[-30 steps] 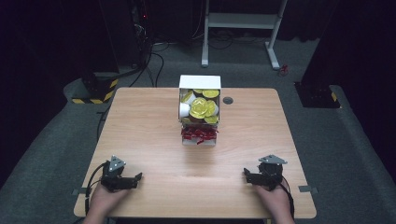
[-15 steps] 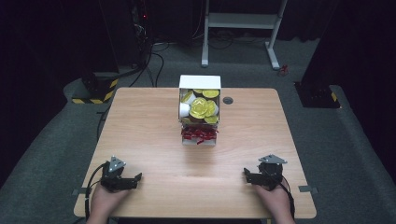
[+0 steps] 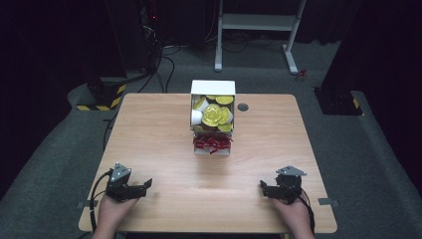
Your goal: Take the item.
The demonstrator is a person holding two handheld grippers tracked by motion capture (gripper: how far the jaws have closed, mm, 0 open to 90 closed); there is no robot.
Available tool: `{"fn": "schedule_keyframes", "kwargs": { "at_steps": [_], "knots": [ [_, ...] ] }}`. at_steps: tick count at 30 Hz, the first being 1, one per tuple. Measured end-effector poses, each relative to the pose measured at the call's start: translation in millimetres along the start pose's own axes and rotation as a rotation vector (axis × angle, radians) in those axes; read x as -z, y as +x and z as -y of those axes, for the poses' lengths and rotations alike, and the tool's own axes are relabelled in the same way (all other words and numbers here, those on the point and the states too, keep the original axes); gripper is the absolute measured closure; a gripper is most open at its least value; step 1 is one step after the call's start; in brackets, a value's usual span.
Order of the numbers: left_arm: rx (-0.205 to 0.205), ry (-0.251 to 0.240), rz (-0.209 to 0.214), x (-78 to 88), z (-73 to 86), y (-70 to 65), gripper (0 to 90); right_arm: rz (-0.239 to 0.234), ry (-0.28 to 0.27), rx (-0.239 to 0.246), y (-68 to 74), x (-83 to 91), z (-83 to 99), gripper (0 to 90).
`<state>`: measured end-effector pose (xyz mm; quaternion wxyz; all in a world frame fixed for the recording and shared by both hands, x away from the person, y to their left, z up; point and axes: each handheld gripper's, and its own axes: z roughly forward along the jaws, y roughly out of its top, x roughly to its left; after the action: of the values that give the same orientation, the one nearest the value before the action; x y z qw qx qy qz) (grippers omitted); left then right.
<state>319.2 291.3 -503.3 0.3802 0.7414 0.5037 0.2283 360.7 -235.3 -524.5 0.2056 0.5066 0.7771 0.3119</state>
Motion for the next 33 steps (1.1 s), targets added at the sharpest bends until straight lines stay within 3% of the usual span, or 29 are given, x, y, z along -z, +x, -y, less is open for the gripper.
{"fn": "schedule_keyframes", "kwargs": {
  "at_steps": [9, 11, 16, 33],
  "knots": [
    [0.001, -0.042, 0.025, 8.6, -7.4, -5.7, 7.4, -0.016, -0.010, 0.001, -3.1, 4.7, -1.5, 9.8],
    [-0.002, -0.063, 0.007, 10.1, -10.0, -6.6, 7.2, -0.008, -0.025, 0.017, -3.1, 7.9, -2.9, 9.8],
    [-0.002, -0.078, 0.023, 13.5, -16.0, -9.5, 7.0, 0.001, -0.019, 0.055, 3.1, 9.1, -2.1, 9.8],
    [-0.049, -0.120, 0.042, 25.2, -40.1, -22.3, 6.9, -0.008, -0.006, 0.046, 0.8, 6.1, 2.5, 9.9]
  ]
}}
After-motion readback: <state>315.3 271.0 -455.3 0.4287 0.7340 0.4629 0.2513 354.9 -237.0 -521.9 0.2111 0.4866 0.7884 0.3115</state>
